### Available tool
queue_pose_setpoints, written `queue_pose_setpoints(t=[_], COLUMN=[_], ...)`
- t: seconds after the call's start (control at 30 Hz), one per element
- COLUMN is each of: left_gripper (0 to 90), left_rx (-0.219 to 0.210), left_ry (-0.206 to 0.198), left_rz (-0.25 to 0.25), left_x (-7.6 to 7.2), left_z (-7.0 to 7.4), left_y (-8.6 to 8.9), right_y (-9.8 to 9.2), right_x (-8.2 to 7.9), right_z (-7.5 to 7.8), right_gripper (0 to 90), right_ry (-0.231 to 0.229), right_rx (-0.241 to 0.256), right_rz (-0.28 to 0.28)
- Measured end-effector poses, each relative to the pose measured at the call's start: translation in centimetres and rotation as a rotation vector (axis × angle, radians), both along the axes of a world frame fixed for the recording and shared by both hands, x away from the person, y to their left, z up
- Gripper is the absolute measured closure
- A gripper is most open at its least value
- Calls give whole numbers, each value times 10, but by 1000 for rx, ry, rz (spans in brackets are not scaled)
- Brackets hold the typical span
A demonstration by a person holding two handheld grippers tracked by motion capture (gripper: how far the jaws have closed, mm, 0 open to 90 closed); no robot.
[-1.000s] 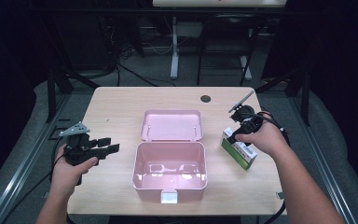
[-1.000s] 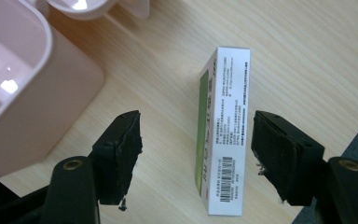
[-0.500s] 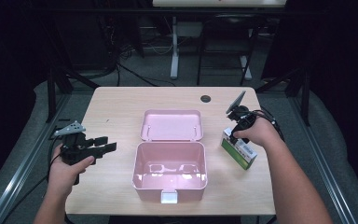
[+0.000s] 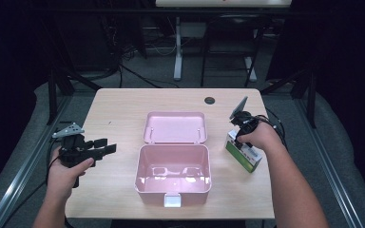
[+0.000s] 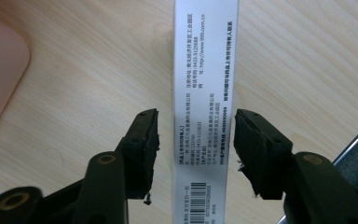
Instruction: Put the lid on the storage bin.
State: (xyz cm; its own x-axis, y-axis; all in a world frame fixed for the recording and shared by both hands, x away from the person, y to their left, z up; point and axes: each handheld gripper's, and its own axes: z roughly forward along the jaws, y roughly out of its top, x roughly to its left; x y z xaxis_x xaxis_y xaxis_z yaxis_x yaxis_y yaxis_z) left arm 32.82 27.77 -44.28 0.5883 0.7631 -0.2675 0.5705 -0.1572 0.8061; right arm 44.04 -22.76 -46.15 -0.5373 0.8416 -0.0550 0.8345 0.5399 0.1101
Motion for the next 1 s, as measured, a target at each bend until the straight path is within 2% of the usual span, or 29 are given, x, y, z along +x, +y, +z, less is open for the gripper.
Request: queue_pose_setpoints(t=[0.37, 0.5, 0.9, 1.0], left_gripper=[460, 460, 460, 460], left_rx=[-5, -3, -6, -5], left_ry=[-6, -3, -5, -6], left_rz=[2, 2, 1, 0], left_x=[-1, 0, -1, -1], left_z=[1, 0, 1, 1], left_y=[0, 0, -1, -2], right_y=[-7, -6, -1, -1], right_x=[-2, -4, -24, -26], right_z=[-1, 0, 1, 1], right_gripper=[607, 614, 613, 592], right_ry=[-1, -6, 50, 49], right_rx=[19, 17, 11, 14], right_rz=[-47, -39, 12, 16])
